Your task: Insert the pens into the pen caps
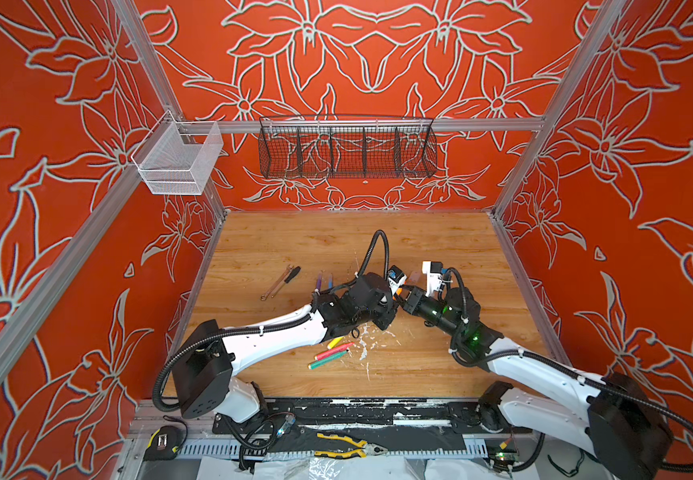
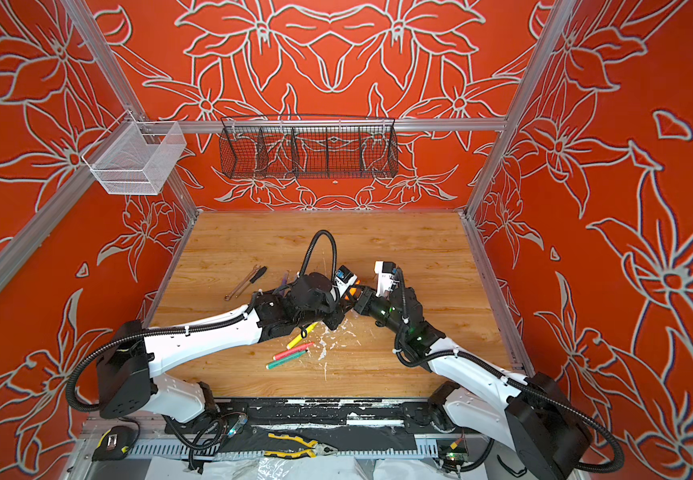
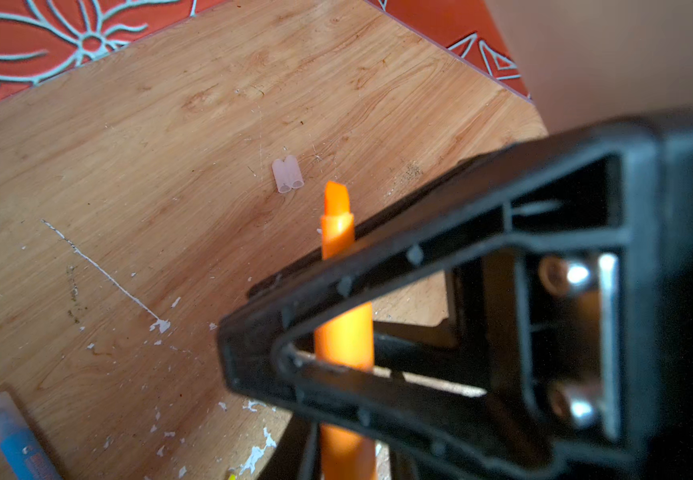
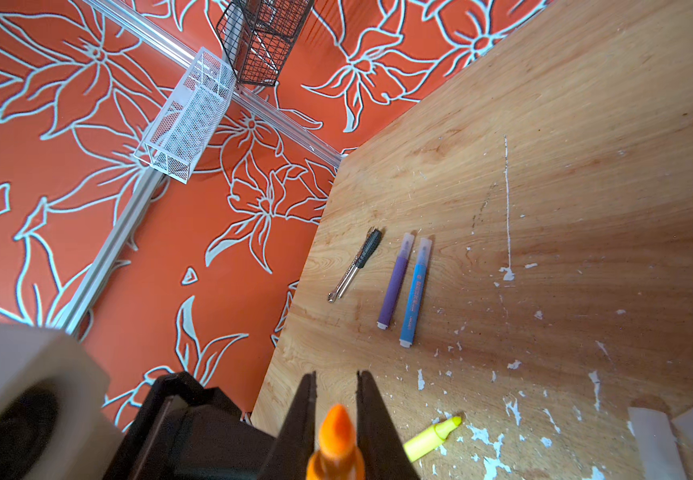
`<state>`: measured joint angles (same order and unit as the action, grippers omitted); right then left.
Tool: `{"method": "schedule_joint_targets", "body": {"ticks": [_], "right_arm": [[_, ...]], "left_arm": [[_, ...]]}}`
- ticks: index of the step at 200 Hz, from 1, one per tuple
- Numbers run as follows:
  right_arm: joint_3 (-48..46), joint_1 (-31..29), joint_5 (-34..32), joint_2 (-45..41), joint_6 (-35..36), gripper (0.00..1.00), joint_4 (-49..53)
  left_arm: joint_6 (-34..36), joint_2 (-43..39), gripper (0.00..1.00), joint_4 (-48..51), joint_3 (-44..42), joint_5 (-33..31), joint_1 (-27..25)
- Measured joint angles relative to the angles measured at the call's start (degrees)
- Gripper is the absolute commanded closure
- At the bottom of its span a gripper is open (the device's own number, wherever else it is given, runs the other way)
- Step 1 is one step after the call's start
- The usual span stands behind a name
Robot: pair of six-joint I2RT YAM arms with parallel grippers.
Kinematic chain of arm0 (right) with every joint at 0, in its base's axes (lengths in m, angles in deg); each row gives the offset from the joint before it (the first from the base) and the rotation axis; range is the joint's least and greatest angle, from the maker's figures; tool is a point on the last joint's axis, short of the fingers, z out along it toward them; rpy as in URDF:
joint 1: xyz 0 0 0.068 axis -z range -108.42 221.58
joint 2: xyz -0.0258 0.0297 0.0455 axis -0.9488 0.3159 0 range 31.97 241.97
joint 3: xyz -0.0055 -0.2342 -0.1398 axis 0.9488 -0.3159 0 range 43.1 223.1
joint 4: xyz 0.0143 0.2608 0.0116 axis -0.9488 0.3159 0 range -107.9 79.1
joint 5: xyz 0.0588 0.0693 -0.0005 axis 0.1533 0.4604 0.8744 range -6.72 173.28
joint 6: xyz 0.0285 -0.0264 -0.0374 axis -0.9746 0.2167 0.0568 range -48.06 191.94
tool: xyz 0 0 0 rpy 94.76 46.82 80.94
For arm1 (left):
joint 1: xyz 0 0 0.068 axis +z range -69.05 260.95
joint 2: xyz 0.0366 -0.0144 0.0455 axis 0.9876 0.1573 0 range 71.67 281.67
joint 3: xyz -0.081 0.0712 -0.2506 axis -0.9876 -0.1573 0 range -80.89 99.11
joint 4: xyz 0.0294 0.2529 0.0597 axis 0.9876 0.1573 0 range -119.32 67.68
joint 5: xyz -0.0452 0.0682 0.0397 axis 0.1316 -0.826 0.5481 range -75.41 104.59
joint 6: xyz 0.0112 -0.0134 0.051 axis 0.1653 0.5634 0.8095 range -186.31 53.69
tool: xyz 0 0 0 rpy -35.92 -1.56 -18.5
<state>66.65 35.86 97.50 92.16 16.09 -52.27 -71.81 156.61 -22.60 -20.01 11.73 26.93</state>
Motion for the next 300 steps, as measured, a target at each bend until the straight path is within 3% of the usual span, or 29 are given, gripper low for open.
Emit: {"method": "schedule_joint_targets", "body": {"ticks": [57,104,116,142,169,185,212,260,300], "right_arm": [[-1.2,0.0,-0.1,-0.8,-1.7,1.0,-1.0],[-1.9,0.0,-0.2,-1.0,-2.4,1.0,-2.2],[-2.1,0.0,-0.2,-1.4,-2.5,1.0,-2.3],[-2.2,0.0,-0.3,-1.8,-2.7,1.0,-2.2],[-2.2,0.0,-1.0,-2.3,-2.4,0.55,-1.4],[-1.9,0.0,-2.1,-3.2,-1.3,0.4,1.1],[1.3,0.0,-5.6,-5.5,2.0,0.32,10.9],[12.8,0.0,-16.9,-7.3,7.2,0.3,32.4],[21.5,0.0,-19.6,-1.1,11.0,0.34,45.7]], "left_arm": [[0.2,0.0,0.79,0.0,0.0,0.1,0.0],[0.4,0.3,0.72,-0.4,0.0,0.5,0.0],[0.4,0.5,0.77,-0.4,0.0,0.5,0.0],[0.8,0.7,1.0,-0.4,0.0,0.5,0.0],[0.3,0.7,1.0,-0.4,0.0,0.0,0.0],[-0.1,0.7,1.0,-0.4,0.0,-0.6,0.3],[-2.6,0.3,1.0,-0.9,-1.1,-0.2,3.3],[-12.2,-5.4,1.0,-1.3,-8.7,-0.6,18.5],[-16.4,-7.8,1.0,0.0,-10.0,-6.6,20.4]]}}
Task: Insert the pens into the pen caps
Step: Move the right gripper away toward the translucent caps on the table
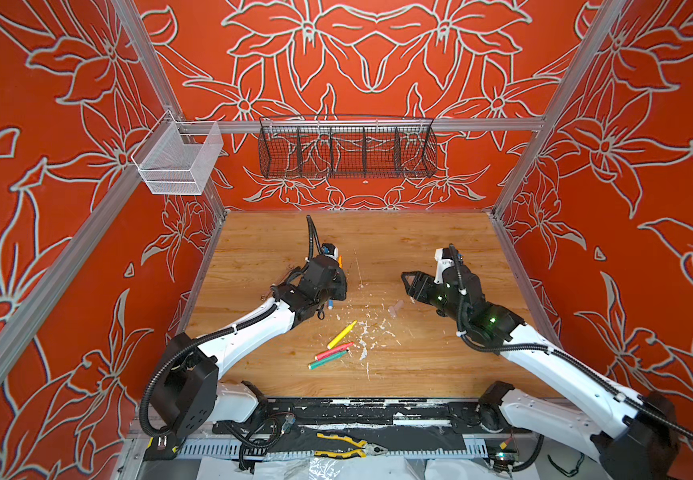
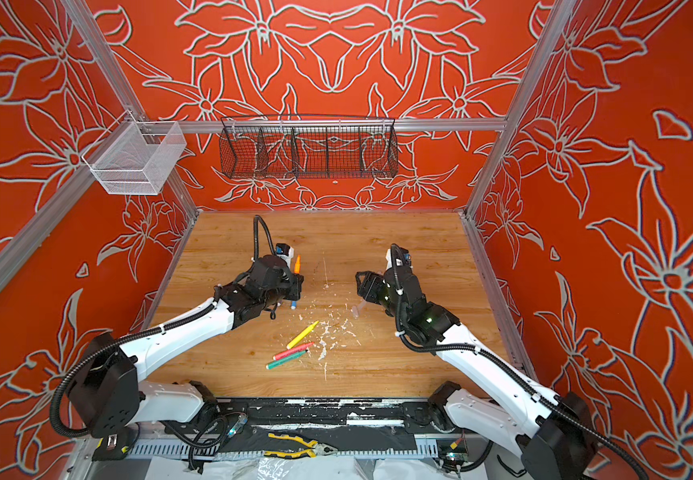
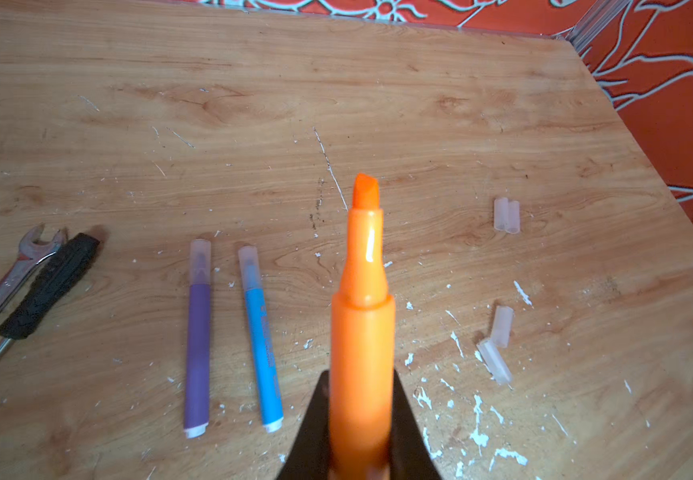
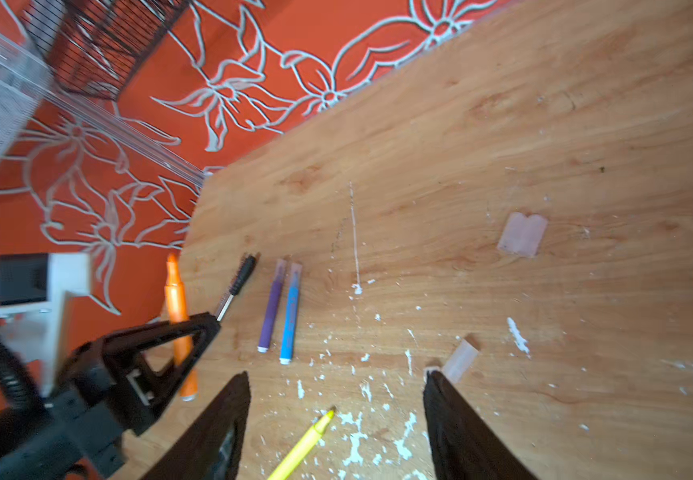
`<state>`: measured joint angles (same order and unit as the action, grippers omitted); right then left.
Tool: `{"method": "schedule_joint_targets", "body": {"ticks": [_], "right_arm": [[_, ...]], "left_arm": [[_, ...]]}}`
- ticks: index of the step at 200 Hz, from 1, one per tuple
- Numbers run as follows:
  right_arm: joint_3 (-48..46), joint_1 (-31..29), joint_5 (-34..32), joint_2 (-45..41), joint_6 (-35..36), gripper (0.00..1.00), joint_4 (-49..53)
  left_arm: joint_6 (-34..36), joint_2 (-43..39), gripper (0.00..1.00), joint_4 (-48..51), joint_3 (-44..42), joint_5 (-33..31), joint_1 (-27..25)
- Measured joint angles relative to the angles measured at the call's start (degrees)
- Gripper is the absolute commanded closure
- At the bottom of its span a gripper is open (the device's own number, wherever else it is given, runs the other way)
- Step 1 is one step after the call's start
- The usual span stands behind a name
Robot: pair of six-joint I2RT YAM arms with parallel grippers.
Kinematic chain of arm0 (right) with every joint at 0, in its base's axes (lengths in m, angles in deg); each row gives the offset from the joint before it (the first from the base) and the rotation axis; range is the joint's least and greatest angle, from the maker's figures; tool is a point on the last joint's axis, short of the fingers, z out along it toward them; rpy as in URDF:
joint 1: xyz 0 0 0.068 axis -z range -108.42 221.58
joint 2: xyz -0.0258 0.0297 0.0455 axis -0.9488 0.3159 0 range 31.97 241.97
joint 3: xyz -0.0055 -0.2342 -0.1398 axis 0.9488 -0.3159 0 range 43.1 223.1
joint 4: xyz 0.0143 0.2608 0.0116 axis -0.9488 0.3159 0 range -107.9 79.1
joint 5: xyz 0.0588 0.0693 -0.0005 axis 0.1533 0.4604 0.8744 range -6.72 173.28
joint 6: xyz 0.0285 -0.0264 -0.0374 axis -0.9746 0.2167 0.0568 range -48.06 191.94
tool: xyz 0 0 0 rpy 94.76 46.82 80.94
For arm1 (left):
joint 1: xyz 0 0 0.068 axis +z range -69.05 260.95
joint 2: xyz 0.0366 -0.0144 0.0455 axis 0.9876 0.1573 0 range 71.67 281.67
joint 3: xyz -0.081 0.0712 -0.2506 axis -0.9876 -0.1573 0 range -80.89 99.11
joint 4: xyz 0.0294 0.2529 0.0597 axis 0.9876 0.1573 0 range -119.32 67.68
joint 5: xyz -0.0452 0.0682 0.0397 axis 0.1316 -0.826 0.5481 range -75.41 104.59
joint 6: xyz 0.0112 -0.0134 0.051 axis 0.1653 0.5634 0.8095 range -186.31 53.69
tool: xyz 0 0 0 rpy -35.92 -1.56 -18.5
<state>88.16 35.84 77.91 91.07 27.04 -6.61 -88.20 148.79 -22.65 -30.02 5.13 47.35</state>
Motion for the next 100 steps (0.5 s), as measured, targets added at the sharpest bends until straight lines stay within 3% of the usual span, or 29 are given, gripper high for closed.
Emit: {"method": "schedule_joint_targets", "body": {"ticks": [47,100], "right_arm": [[0.9,0.0,-0.3,5.9,4.3,0.35,10.4],[1.1,0.0,0.4,14.0,6.6,0.36,12.7]], "left_arm": [[-0.7,0.0,1.0,0.4,-0.2,-2.2,0.0],[-0.8,0.0,1.0,0.3,-0.3,-1.8,0.0]]}}
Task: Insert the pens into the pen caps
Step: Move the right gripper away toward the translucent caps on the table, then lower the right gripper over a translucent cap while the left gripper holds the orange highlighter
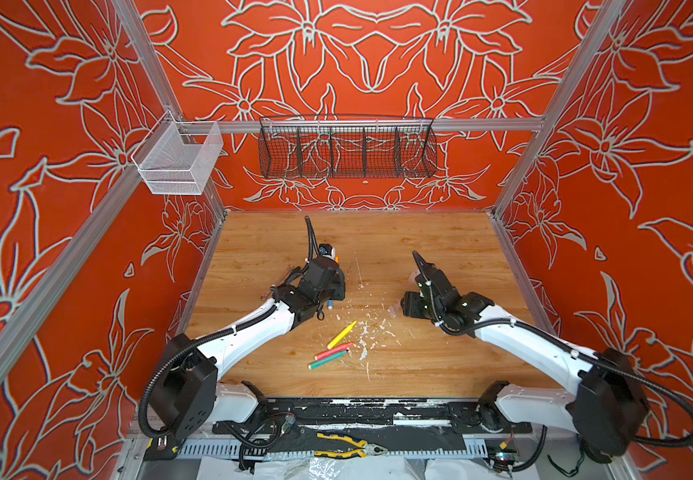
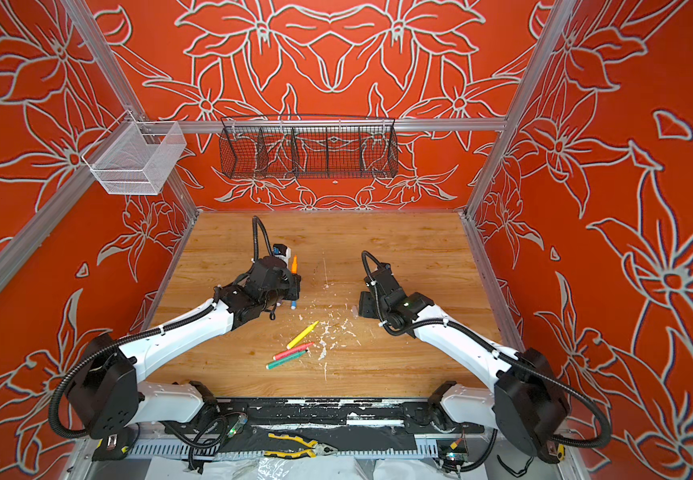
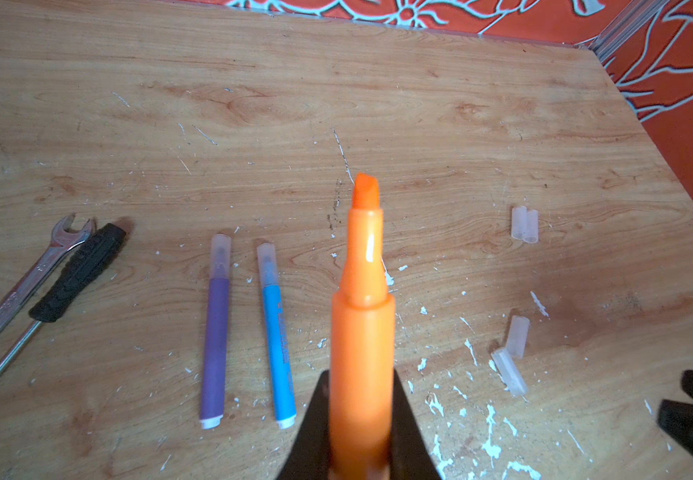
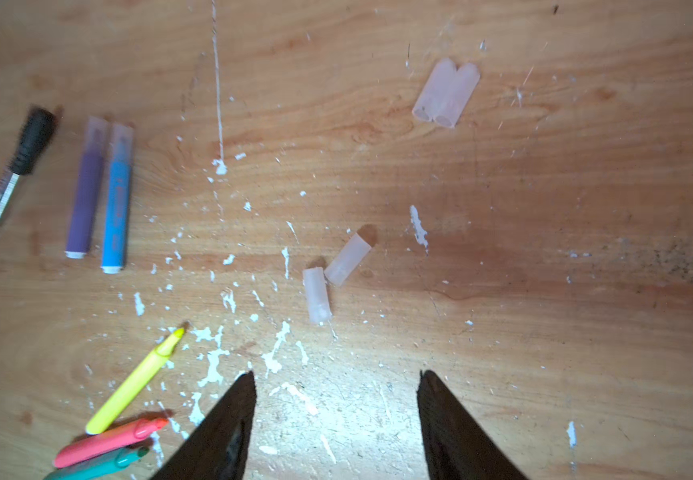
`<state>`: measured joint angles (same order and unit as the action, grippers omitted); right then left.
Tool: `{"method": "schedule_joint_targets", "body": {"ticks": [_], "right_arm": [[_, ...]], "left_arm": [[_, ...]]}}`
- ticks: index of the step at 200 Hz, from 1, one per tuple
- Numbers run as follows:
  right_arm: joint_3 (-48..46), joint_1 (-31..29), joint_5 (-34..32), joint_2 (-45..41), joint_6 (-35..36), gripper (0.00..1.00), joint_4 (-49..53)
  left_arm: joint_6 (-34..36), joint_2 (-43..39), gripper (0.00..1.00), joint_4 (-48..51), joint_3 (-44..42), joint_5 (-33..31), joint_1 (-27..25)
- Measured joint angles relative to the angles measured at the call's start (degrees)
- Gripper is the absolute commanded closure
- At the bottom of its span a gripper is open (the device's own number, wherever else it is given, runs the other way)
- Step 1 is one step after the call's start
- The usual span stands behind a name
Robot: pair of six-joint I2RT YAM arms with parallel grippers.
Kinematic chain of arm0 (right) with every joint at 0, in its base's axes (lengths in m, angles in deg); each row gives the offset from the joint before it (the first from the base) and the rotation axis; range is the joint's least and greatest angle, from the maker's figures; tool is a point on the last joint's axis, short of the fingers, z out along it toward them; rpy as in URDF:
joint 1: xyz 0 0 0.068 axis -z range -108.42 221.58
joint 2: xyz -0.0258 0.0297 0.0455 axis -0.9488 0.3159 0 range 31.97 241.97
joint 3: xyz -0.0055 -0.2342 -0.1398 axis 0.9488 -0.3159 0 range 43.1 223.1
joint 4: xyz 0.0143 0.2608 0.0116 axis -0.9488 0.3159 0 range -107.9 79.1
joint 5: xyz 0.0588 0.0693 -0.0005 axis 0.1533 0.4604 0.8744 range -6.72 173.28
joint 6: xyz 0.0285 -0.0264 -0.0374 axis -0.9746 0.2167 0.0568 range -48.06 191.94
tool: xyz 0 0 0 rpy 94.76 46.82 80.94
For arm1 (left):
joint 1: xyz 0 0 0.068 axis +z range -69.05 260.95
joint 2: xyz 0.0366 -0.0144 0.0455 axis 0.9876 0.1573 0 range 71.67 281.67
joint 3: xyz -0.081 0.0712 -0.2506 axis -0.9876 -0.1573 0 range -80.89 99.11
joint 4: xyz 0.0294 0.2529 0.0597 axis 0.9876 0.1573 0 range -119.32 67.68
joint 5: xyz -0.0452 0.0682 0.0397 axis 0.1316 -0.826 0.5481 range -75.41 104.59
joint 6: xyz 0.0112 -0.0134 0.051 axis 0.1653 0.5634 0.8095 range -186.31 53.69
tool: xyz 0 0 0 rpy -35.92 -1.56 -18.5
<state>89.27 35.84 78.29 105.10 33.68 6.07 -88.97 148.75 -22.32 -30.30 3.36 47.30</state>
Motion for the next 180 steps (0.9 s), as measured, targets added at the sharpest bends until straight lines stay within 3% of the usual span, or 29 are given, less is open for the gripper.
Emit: {"method": "schedule_joint_targets", "body": {"ticks": [180], "right_arm": [[17.4,0.0,-3.7,25.1,3.4,0.34,7.8]], "left_arm": [[-0.4,-1.7,1.0,-0.2,-1.2,1.0,0.0]]}}
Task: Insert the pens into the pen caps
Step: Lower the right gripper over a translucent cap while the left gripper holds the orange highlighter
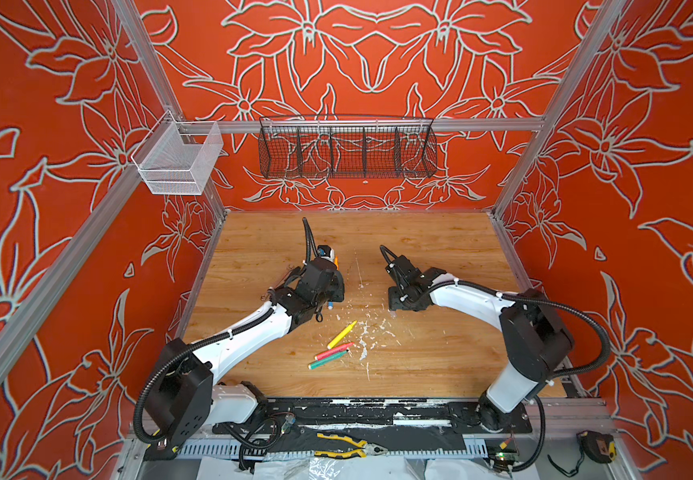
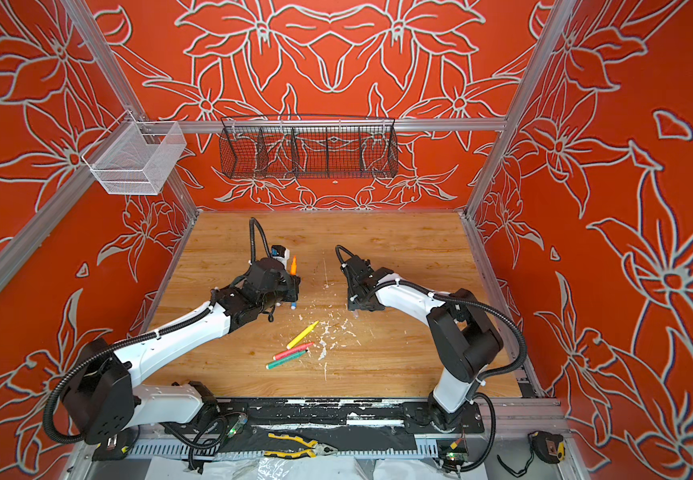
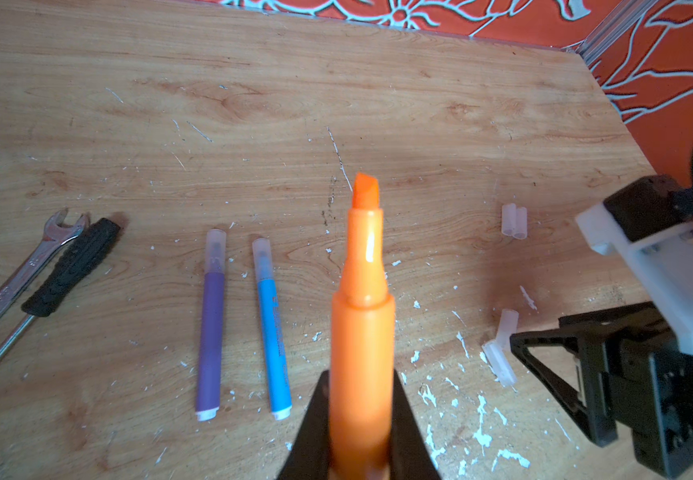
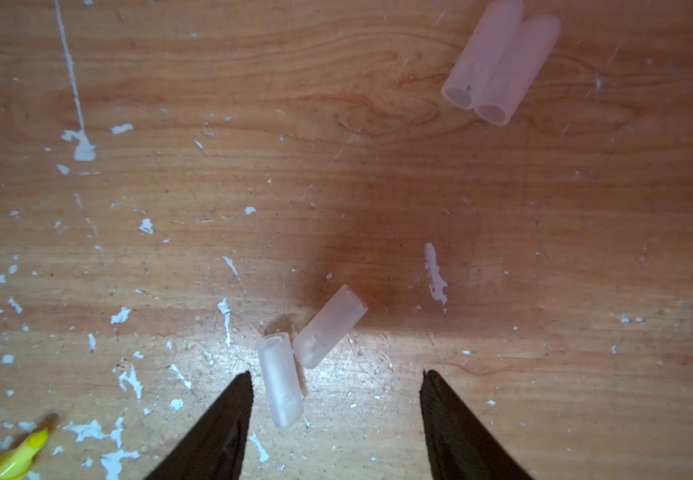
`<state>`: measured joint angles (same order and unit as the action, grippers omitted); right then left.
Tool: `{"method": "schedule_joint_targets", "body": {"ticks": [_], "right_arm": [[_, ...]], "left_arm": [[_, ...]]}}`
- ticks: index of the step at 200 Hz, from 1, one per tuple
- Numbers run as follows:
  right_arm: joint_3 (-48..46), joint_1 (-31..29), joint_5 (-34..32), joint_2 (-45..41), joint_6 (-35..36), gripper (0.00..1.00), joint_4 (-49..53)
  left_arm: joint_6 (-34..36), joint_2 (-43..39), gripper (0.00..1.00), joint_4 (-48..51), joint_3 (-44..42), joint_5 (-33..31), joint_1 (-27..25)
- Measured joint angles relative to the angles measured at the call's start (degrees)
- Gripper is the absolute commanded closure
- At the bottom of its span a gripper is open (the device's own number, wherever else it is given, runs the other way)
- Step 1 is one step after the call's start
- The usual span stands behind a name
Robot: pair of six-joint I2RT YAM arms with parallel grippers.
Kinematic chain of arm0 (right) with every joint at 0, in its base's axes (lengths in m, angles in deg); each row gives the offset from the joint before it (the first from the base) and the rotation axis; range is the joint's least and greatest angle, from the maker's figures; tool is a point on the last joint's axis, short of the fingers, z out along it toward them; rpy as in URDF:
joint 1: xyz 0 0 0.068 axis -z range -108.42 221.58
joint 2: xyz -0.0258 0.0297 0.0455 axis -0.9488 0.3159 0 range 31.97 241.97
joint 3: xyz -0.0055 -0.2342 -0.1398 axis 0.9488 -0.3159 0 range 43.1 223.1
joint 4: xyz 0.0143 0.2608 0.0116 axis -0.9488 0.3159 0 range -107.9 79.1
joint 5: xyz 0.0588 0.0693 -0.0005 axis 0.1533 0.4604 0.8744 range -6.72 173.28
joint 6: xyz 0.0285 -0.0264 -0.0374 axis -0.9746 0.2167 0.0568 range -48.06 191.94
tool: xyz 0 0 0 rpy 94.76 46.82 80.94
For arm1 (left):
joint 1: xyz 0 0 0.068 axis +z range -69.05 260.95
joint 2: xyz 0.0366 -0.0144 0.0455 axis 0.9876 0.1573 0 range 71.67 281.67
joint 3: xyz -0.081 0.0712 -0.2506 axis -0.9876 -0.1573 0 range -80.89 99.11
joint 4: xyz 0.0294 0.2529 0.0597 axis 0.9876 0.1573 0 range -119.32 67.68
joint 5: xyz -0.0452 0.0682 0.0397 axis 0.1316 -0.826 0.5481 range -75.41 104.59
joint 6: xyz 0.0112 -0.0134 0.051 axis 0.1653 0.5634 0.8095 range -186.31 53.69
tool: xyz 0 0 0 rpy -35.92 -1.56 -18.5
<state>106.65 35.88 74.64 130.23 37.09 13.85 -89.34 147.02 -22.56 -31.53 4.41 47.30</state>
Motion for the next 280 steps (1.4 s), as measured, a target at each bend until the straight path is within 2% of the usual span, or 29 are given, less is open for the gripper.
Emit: {"method": "schedule_joint_targets", "body": {"ticks": [95,156,191,235,280], "right_arm": [[3.6,1.6,-0.3,7.4,0.6,0.37,2.2],[3.1,3.1,0.2,7.2,0.3,0.59,1.8],[2.3,3.9,1.4,6.7,0.1,0.63,1.2],[2.4,3.9,2.4,6.8,0.2,0.74,1.0],[2.6,4.0,3.1,7.0,0.2,0.81,0.9]], "left_arm": [[0.0,-0.9,1.0,0.1,0.0,0.0,0.0],[0.0,-2.1,1.0,0.1,0.0,-0.1,0.0],[0.0,-2.4,1.0,0.1,0.0,-0.2,0.0],[0.0,-2.6,1.0,0.1,0.0,-0.2,0.0],[0.0,-2.6,1.0,0.1,0.0,-0.2,0.0]]}}
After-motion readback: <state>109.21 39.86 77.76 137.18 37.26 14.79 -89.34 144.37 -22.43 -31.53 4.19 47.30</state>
